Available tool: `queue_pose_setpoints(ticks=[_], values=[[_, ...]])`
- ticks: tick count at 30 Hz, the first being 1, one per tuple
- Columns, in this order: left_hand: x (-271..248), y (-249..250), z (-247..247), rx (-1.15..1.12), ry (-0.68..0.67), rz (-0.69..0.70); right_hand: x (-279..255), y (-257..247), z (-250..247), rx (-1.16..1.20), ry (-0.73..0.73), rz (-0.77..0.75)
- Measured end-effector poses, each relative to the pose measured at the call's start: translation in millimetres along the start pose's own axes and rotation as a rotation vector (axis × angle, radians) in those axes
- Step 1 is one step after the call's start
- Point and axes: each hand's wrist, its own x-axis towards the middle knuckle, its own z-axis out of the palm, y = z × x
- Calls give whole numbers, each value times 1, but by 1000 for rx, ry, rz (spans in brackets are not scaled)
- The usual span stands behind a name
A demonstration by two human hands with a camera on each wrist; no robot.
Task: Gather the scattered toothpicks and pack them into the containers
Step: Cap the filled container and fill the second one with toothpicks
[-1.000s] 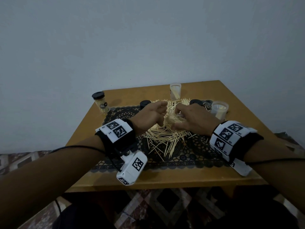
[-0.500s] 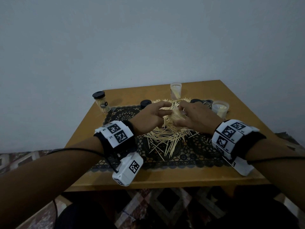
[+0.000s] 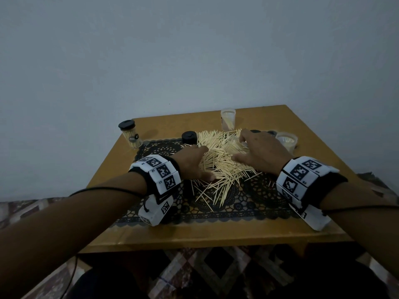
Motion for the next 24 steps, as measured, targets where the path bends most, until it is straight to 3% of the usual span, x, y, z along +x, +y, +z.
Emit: queue_pose_setpoints(ticks=[14,24], values=[[4,-13,3,9,243,125,1,-2,4,9,-22,-12],[1,-17,1,47,257,177,0,-5,3,11,-41,-17]])
